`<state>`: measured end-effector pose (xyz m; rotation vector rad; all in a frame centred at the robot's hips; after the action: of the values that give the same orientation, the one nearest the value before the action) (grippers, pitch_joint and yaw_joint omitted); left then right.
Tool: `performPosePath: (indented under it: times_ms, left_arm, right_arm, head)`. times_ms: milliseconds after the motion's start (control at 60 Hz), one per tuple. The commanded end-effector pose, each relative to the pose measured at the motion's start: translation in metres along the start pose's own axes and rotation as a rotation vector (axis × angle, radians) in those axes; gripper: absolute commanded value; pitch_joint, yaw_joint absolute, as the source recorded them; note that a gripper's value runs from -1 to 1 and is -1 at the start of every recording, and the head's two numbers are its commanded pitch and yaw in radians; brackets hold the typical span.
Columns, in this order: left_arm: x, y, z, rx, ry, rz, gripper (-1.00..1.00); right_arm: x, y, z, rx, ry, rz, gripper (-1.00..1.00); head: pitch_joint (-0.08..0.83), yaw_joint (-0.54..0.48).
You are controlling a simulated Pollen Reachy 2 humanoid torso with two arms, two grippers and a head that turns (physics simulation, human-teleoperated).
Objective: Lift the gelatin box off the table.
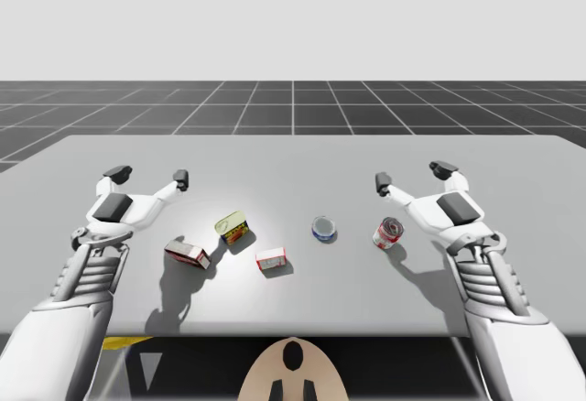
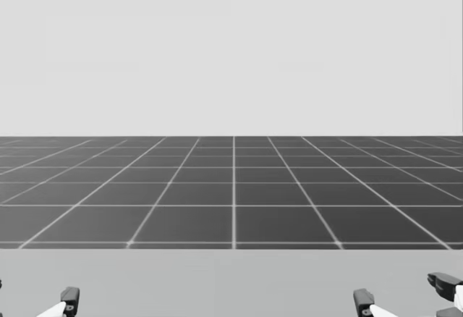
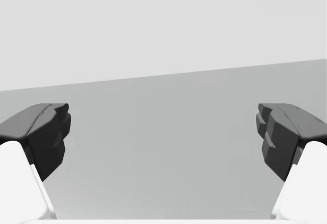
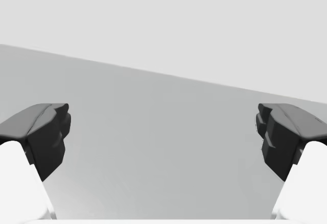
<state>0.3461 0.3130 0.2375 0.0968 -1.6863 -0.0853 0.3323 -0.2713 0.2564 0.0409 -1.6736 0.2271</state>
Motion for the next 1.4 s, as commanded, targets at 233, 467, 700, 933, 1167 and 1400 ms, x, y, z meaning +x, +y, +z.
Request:
performPosePath:
  times_ms: [233, 467, 700, 933, 1167, 1400]
  left_arm:
    - [0.001, 0.000, 0.001, -0.003, 0.010, -0.004, -1.00]
    - [0.000, -0.001, 0.001, -0.009, 0.013, -0.020, -1.00]
    - [-0.001, -0.002, 0.001, -0.012, 0.014, -0.034, -1.00]
    - [-0.001, -0.004, 0.001, -0.020, 0.016, -0.040, -1.00]
    - [0.000, -0.006, 0.001, -0.025, 0.020, -0.036, -1.00]
    - [0.014, -0.013, 0.012, -0.042, 0.000, -0.015, -1.00]
  right_arm:
    - [0.000, 0.000, -0.003, -0.059, 0.009, 0.002, -1.00]
    - [-0.003, 0.001, -0.004, -0.085, 0.005, 0.021, -1.00]
    - [-0.003, 0.000, -0.005, -0.090, 0.011, 0.012, -1.00]
    - [-0.003, -0.001, -0.005, -0.091, 0.009, 0.016, -1.00]
    - [0.000, -0.003, -0.004, -0.097, 0.002, 0.015, -1.00]
    - [0.002, -0.005, -0.003, -0.096, -0.003, 0.010, -1.00]
  head:
    - [0.084, 0.01]
    - [0.286, 0.02]
    - [0.470, 0.03]
    - [0.619, 0.07]
    - [0.751, 0.10]
    - [0.778, 0.10]
